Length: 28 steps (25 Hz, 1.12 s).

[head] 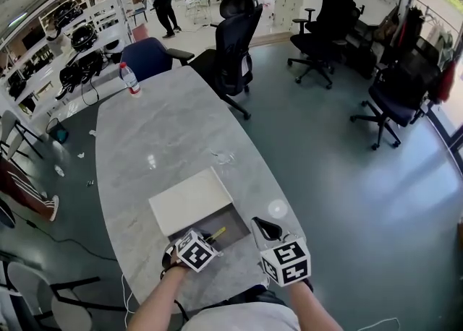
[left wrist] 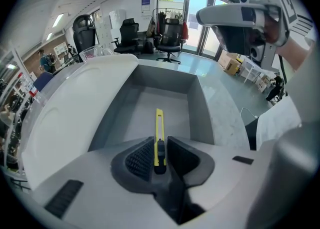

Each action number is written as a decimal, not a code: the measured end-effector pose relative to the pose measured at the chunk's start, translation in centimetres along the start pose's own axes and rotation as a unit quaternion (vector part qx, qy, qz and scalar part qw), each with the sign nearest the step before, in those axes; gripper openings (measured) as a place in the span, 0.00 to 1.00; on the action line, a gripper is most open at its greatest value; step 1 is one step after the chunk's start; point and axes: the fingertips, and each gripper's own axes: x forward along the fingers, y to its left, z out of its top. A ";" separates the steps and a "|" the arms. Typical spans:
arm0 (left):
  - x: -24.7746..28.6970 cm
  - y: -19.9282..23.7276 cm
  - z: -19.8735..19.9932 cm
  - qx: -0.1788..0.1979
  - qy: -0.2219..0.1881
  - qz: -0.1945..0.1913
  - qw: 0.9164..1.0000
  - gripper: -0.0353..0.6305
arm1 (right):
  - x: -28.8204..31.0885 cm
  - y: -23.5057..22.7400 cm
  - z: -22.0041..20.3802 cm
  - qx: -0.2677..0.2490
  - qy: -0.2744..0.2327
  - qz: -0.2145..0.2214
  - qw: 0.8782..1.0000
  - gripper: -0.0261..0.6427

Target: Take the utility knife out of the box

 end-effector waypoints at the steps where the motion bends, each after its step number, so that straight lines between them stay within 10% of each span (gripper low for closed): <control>1: 0.1 -0.1 -0.1 -0.001 0.000 -0.001 1.000 0.17 | -0.1 0.0 0.0 0.000 -0.001 -0.001 1.000 0.05; 28: -3.7 -1.1 3.9 -0.012 -0.088 0.012 0.996 0.15 | -3.0 -0.2 -0.1 0.009 -0.020 -0.046 0.999 0.05</control>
